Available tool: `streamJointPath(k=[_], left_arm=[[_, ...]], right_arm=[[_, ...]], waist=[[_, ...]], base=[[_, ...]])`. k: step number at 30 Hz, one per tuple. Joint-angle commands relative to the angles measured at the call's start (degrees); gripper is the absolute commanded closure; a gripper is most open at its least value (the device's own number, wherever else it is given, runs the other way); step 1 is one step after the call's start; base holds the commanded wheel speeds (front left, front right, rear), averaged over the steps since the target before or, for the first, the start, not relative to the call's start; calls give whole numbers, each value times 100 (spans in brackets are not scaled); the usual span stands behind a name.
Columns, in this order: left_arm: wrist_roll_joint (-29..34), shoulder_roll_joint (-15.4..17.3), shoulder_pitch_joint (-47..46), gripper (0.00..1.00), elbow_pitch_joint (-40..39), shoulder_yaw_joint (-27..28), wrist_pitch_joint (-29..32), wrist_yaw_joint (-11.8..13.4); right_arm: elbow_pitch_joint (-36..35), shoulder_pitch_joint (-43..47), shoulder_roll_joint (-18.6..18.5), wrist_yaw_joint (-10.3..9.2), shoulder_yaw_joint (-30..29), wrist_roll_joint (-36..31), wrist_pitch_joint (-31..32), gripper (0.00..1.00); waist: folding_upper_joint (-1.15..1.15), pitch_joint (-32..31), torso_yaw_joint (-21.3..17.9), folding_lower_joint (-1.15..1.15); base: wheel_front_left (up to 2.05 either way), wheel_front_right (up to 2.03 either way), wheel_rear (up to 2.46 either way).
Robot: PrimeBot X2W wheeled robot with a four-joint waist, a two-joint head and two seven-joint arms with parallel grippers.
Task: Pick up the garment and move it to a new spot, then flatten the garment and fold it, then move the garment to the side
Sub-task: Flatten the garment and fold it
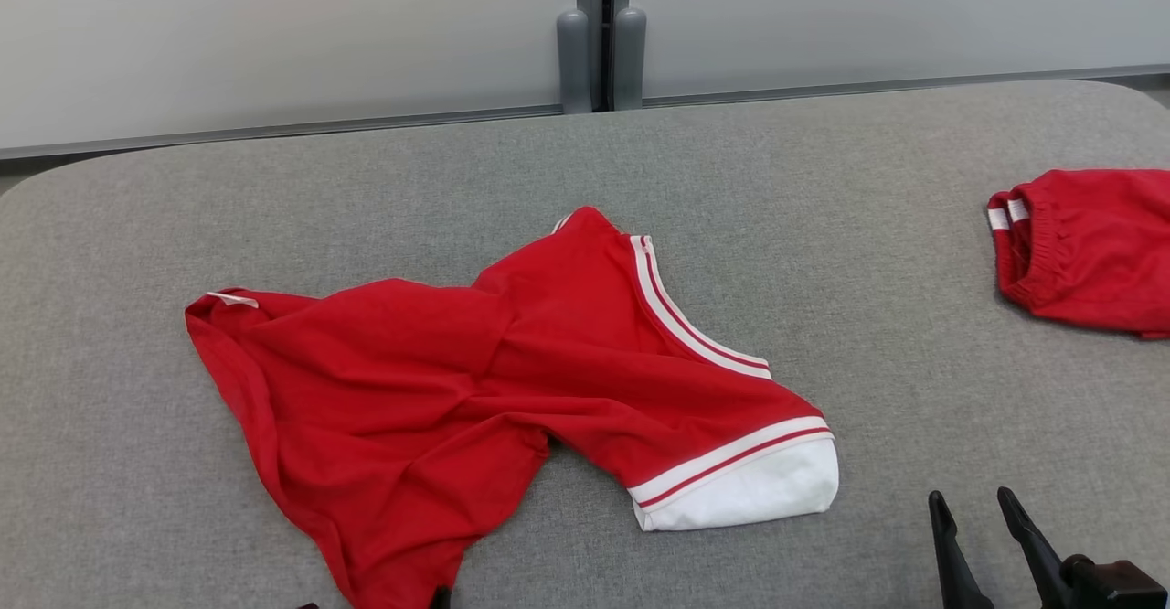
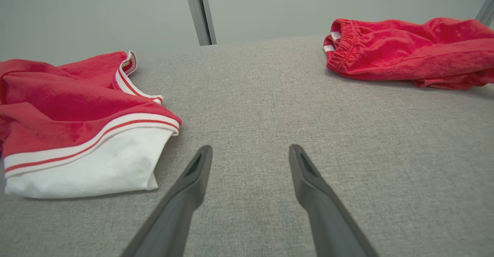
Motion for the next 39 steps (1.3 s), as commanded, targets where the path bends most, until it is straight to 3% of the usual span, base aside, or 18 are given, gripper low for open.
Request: streamJointPath(k=[1,10,15,18,22,28,29,30,31,35,39], left_arm=[[-40,17,-105,100,87,-17,9,-94],[-186,598,228,100,-1042,240,239,-226],[-275,1276,657,100,-2026,721,532,-40],[-323,1613,823,100,-2192,1050,674,68],[-407,1755,863,100,-1942,1246,703,61],[-651,1524,954,100,-1478,1082,681,-134],[-668,1480,971,79,-1386,1054,657,-154],[-662,1447,996,51,-1301,1029,629,-139],[-630,1424,1010,0,-1205,1035,583,-107],[-497,1175,1080,0,-896,1186,82,87],[-116,855,1017,0,-620,1408,-984,303]], right_arm=[[1,-4,-27,-2,-38,-51,2,0],[-24,118,-26,-2,-122,-26,1,0],[-29,99,-26,-2,-134,-25,1,0],[-13,66,-26,-2,-100,-20,1,0],[15,20,-25,-2,-69,-13,1,0],[45,0,-26,-2,-45,-12,1,0],[61,32,-27,-2,-41,-14,2,0],[73,68,-26,-2,-35,-12,1,0],[82,93,-27,-2,-30,-12,1,0],[89,160,-38,-2,-73,4,2,0],[8,225,-65,-2,-172,-5,2,0]], waist=[[0,1,-13,0],[0,-50,118,0],[0,-49,286,0],[0,-49,363,0],[0,-46,406,0],[0,-79,340,0],[0,-102,326,0],[0,-127,314,0],[0,-147,304,0],[0,-257,273,0],[0,-430,298,0]], base=[[0,0,0],[0,0,0],[0,0,0],[0,0,0],[0,0,0],[0,0,0],[0,0,0],[0,0,0],[0,0,0],[0,0,0],[0,0,0]])
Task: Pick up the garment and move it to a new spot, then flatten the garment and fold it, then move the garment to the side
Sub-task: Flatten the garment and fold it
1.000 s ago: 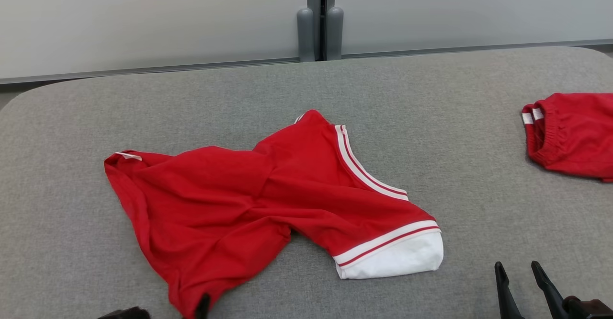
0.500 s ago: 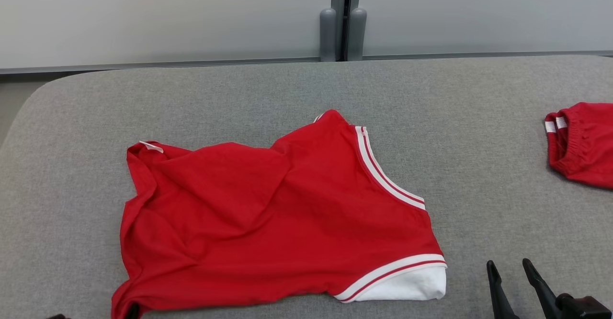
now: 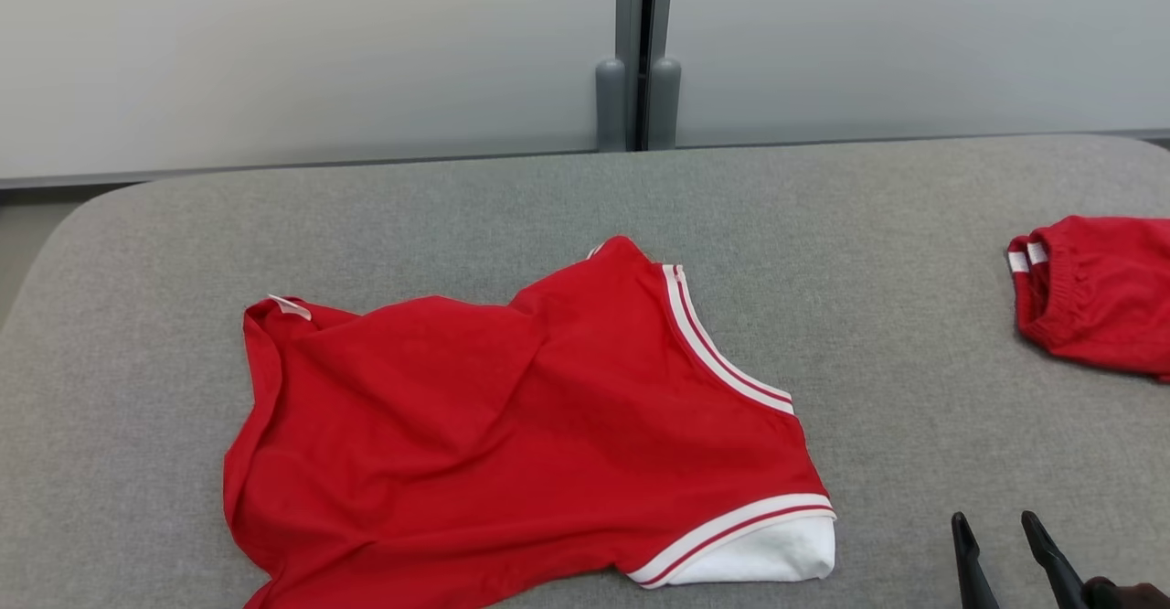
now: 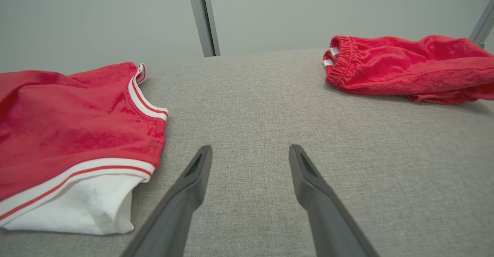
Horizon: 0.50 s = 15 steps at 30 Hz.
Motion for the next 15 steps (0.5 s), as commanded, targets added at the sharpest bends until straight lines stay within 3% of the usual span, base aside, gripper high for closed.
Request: streamJointPath(k=[1,6,15], left_arm=[[200,-16,-35,0,101,-13,-207,41],[1179,-231,-323,0,310,-358,-608,-119],[2306,-656,-1657,0,738,-2078,-369,-1453]], right_arm=[[-36,70,-55,-2,-27,-21,2,0],[-17,176,-96,-2,24,-33,1,0],[10,26,-150,-2,304,-17,1,0]], waist=[[0,-105,30,0],[0,-370,80,0],[0,-431,-190,0]], base=[[0,0,0],[0,0,0],[0,0,0]])
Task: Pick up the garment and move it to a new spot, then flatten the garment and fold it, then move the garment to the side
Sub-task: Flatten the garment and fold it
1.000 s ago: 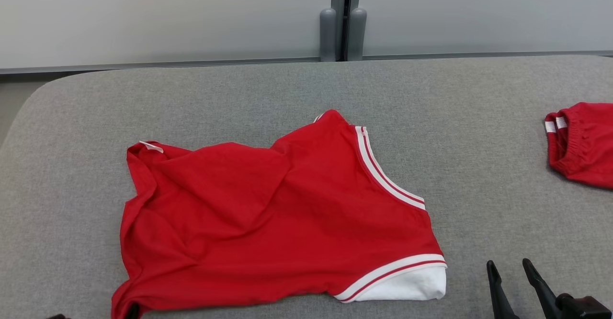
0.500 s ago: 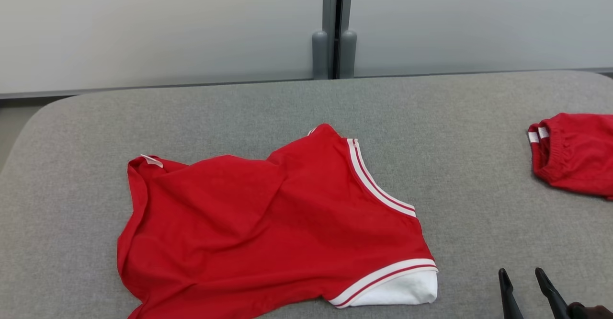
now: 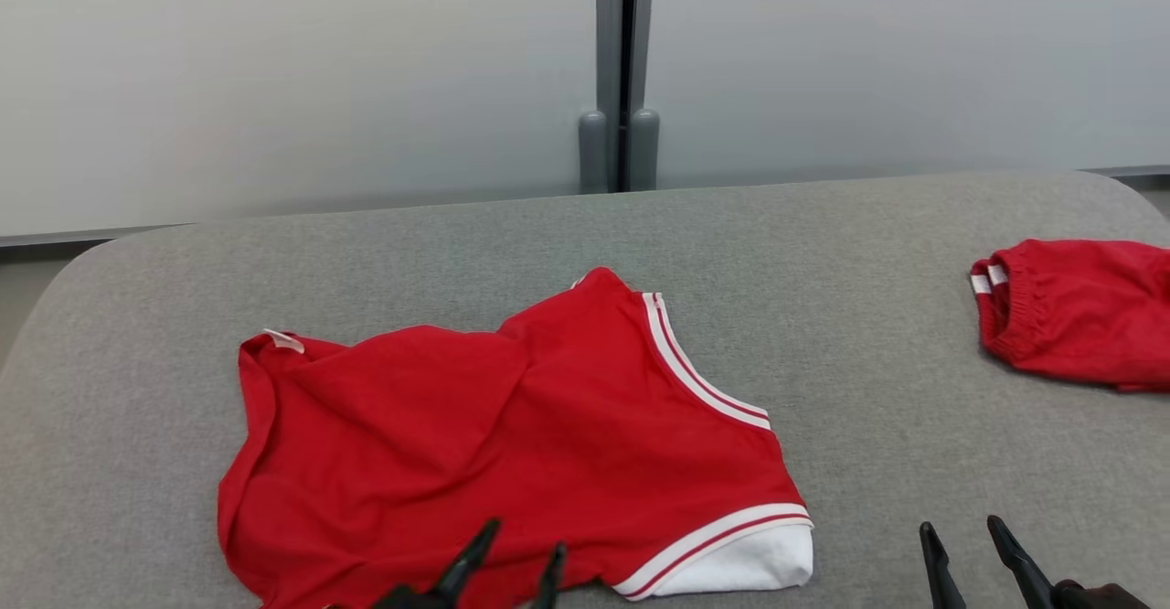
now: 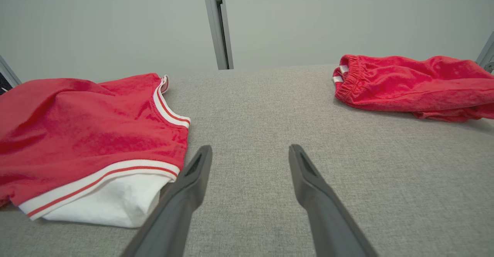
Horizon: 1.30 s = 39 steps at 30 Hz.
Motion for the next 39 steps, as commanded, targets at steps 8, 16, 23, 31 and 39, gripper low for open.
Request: streamJointPath(k=[8,16,23,31,39], left_arm=[[486,-628,-1755,0,1354,-1209,885,-822],[327,-859,-2591,0,2501,-1605,1312,-962],[305,-898,-2980,75,3360,-1735,1436,-832],[-97,-922,-3185,100,3328,-1879,1062,-988],[-642,-769,-2910,100,1912,-2042,922,-1081]], right_arm=[[50,-248,-67,-2,121,6,1,0],[63,-372,-9,-2,98,57,0,0],[36,-418,41,-2,73,62,0,0],[13,-335,72,-2,-30,64,0,0],[-16,-313,82,-2,-105,25,0,0]], waist=[[0,263,-740,0],[0,481,-1315,0],[0,584,-1545,0],[0,576,-1505,0],[0,578,-1396,0]], base=[[0,0,0],[0,0,0],[0,0,0],[0,0,0],[0,0,0]])
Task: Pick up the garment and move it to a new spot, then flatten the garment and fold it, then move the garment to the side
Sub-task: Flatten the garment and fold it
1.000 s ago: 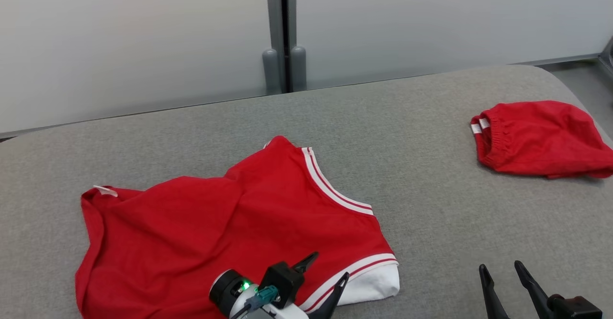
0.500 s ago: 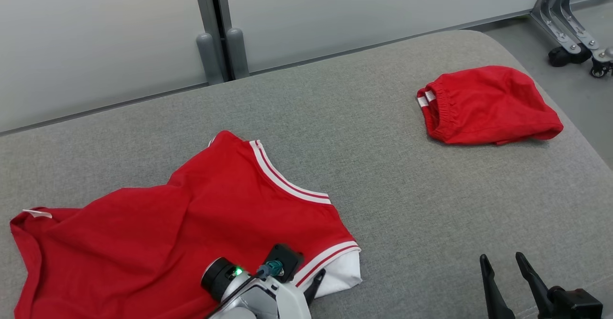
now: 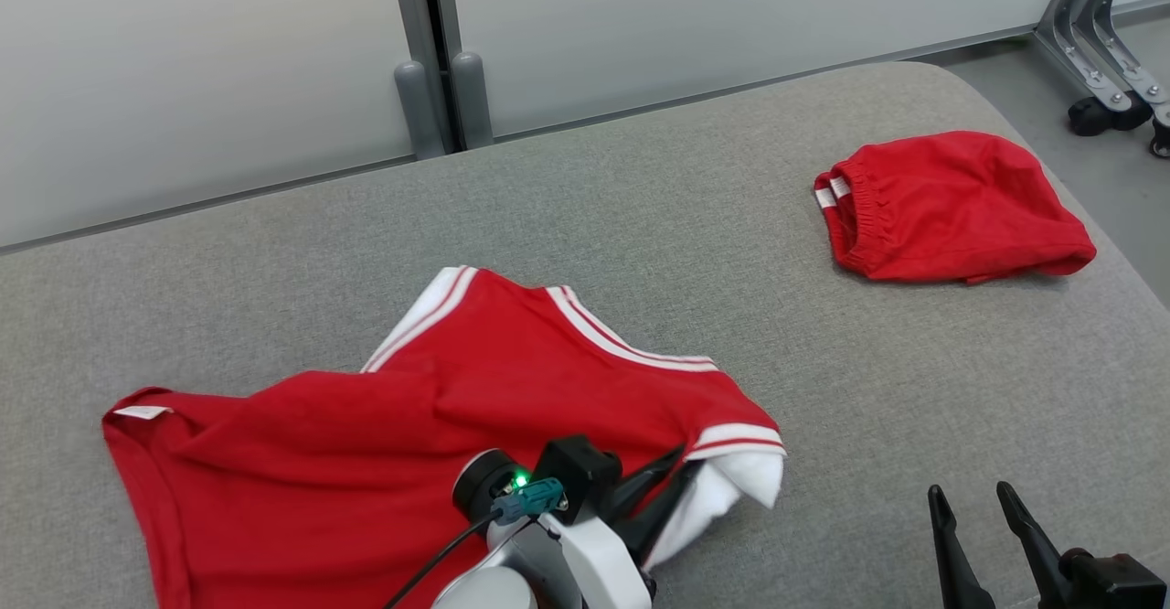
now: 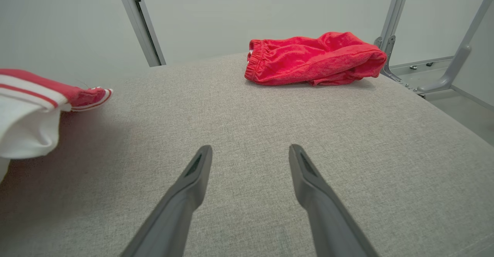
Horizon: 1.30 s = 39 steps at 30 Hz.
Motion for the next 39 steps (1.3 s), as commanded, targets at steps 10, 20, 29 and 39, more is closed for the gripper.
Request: streamJointPath(k=[10,20,29,39], left_arm=[[-1315,842,516,100,-1884,-456,595,-49],[-2547,856,39,100,-1201,-700,644,-45],[-2206,713,-720,0,668,-316,-143,101],[-1737,545,-940,0,1334,-43,-1001,333]], right_arm=[[-42,-22,-26,-2,-30,-43,1,0],[-27,-177,-16,-2,44,-19,2,0],[-10,-218,-6,-2,38,-33,1,0],[-57,-125,1,-2,-54,-57,2,0]], waist=[[0,90,3,0],[0,352,-176,0],[0,479,-207,0],[0,433,18,0]], base=[[0,0,0],[0,0,0],[0,0,0],[0,0,0]])
